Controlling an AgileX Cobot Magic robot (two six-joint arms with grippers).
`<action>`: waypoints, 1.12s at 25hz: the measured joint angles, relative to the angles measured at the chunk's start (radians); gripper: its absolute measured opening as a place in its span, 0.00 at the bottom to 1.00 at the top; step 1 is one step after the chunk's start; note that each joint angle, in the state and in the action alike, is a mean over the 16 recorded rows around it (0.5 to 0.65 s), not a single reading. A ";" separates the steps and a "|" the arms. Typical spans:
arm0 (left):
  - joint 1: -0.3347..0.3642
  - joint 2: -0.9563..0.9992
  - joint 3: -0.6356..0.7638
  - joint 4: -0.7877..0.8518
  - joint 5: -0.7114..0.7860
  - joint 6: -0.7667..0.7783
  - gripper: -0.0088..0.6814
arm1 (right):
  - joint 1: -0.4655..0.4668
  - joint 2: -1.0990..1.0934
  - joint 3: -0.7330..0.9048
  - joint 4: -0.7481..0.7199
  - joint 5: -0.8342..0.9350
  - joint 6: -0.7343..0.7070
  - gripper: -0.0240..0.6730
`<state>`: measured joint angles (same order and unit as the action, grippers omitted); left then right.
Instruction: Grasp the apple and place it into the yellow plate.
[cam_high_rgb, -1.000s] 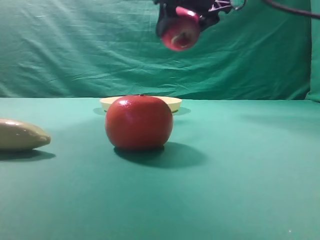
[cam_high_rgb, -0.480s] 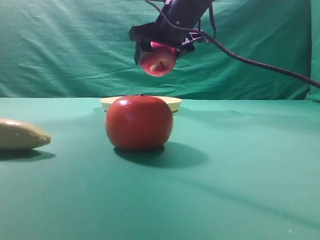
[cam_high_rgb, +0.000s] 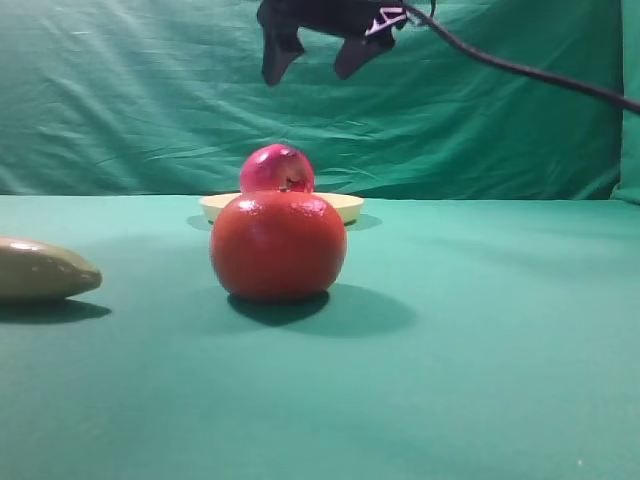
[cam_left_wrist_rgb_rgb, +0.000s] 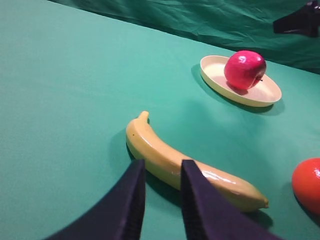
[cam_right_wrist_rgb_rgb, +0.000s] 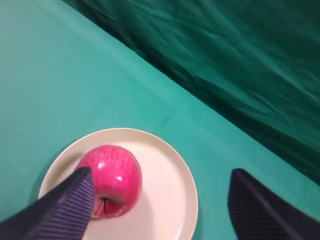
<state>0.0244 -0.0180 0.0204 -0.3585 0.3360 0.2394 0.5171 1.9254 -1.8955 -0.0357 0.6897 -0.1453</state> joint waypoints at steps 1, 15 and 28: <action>0.000 0.000 0.000 0.000 0.000 0.000 0.24 | 0.000 -0.027 -0.001 -0.003 0.035 0.007 0.32; 0.000 0.000 0.000 0.000 0.000 0.000 0.24 | 0.000 -0.412 0.131 -0.010 0.279 0.097 0.03; 0.000 0.000 0.000 0.000 0.000 0.000 0.24 | 0.000 -0.954 0.753 -0.010 0.032 0.146 0.03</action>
<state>0.0244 -0.0180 0.0204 -0.3585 0.3360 0.2394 0.5171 0.9714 -1.1423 -0.0457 0.7221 0.0011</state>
